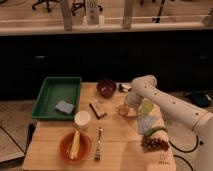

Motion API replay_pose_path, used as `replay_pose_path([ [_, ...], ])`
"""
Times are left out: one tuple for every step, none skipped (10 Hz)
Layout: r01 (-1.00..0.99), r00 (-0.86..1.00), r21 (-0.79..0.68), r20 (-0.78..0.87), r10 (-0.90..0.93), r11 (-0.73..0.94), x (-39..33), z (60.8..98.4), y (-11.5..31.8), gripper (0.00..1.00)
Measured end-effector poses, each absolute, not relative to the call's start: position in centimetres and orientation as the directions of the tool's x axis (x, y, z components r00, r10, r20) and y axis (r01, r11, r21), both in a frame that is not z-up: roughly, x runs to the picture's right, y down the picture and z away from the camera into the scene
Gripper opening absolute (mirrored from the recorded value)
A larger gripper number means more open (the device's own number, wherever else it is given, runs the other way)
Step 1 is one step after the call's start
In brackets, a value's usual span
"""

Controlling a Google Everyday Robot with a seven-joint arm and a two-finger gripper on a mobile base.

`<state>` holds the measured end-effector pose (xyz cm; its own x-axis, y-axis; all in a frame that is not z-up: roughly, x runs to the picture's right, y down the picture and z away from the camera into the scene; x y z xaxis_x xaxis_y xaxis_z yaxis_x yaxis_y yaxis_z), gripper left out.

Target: Place apple in paper cup

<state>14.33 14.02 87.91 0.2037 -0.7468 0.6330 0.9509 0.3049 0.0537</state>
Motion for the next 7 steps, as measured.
replay_pose_path([
  [0.951, 0.199, 0.06, 0.631, -0.75, 0.303, 14.0, 88.0, 13.9, 0.8],
  [0.952, 0.193, 0.066, 0.629, -0.753, 0.298, 13.7, 88.1, 13.8, 0.8],
  [0.954, 0.183, 0.074, 0.625, -0.759, 0.292, 13.4, 88.1, 13.7, 0.8],
  [0.956, 0.173, 0.082, 0.619, -0.766, 0.282, 13.0, 88.1, 13.5, 0.75],
  [0.957, 0.167, 0.088, 0.614, -0.771, 0.277, 12.7, 88.1, 13.5, 0.66],
  [0.958, 0.161, 0.092, 0.61, -0.776, 0.271, 12.5, 88.0, 13.4, 0.58],
  [0.959, 0.154, 0.098, 0.606, -0.78, 0.266, 12.3, 87.9, 13.4, 0.47],
])
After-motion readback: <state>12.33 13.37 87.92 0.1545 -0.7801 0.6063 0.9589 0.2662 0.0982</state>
